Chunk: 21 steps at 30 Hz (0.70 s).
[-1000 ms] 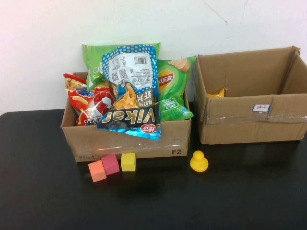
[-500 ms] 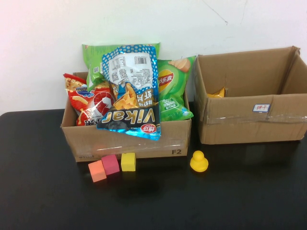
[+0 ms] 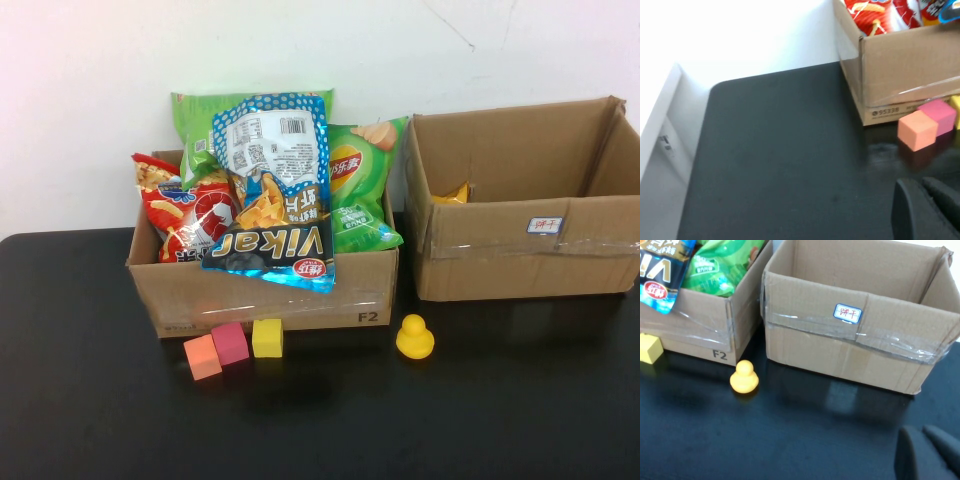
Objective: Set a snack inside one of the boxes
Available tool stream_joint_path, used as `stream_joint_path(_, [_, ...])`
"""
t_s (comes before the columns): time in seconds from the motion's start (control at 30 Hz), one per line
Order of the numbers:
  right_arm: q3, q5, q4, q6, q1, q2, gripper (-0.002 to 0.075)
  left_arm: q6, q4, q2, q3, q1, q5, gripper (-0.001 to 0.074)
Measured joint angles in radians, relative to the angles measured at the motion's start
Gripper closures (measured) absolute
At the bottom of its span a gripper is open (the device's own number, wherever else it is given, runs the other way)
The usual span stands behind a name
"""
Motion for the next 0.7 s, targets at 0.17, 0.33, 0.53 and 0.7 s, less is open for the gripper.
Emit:
stream_joint_path(0.17, [0.000,0.000,0.000,0.000,0.000,0.000,0.0725,0.000,0.013,0.000,0.000,0.000,0.000,0.0736])
stream_joint_path(0.33, [0.000,0.000,0.000,0.000,0.000,0.000,0.0725,0.000,0.016,0.000,0.000,0.000,0.000,0.0736])
stream_joint_path(0.53, [0.000,0.000,0.000,0.000,0.000,0.000,0.0725,0.000,0.017,0.000,0.000,0.000,0.000,0.0736])
stream_joint_path(0.7, [0.000,0.024,-0.014,-0.021,-0.008,-0.007,0.0725,0.000,0.018,0.000,0.000,0.000,0.000,0.0736])
